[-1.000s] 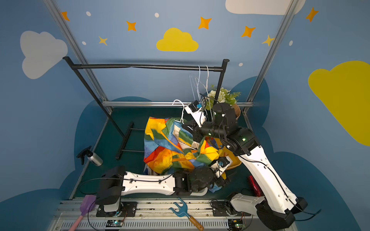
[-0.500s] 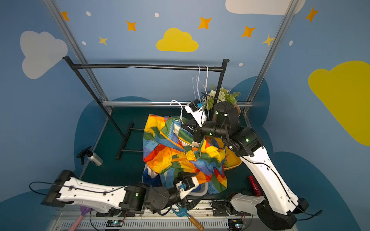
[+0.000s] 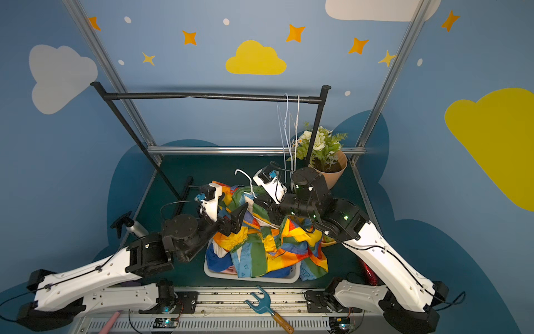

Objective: Remove the clothespins securing jackets to the hanger
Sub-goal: Remove the jacket from the hanger.

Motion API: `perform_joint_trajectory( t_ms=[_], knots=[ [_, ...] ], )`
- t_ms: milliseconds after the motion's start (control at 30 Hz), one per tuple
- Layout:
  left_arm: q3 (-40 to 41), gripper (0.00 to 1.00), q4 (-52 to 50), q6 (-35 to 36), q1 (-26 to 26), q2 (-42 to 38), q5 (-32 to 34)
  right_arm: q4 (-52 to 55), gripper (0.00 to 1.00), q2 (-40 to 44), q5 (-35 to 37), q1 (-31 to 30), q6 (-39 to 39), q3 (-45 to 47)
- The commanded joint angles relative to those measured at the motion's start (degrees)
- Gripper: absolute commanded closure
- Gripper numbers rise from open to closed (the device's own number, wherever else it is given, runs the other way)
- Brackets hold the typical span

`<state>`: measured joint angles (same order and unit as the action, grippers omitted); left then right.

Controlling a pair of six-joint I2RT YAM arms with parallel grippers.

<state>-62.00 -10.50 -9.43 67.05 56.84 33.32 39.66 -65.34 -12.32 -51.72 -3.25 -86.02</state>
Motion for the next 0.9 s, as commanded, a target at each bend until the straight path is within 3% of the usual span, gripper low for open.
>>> perform_joint_trajectory(
  t_ms=[0,167,233,367,433,633,867],
  knots=[
    [-2.49,0.12,-5.34,-4.34,-3.25,2.58,-5.71,-3.81,1.0,0.95,5.36,-2.06,0.17,-0.72],
    [-2.13,0.14,-4.5,-4.11,-5.39,2.11,-4.26,-2.41,1.0,0.71,7.37,-3.64,-0.63,-1.38],
    [-1.16,0.2,-3.19,-3.35,-6.87,0.47,-5.91,-2.61,1.0,1.3,7.24,-3.82,-0.35,-1.05],
    [-2.12,0.42,-3.63,-2.07,-8.49,0.4,-9.87,-2.7,1.0,1.3,5.34,-4.05,0.16,-1.07],
    [-2.68,0.58,-3.33,-0.53,-8.6,1.12,-11.67,-2.37,1.0,0.93,4.06,-4.34,0.22,-1.09],
    [-3.48,0.95,-3.4,0.54,-11.22,1.97,-10.21,-0.59,1.0,2.11,5.54,-4.88,0.57,0.67],
    [-3.98,0.96,-3.71,-0.77,-17.32,-0.05,-10.38,4.86,1.0,2.77,5.85,-4.89,-0.74,2.25]
  ],
)
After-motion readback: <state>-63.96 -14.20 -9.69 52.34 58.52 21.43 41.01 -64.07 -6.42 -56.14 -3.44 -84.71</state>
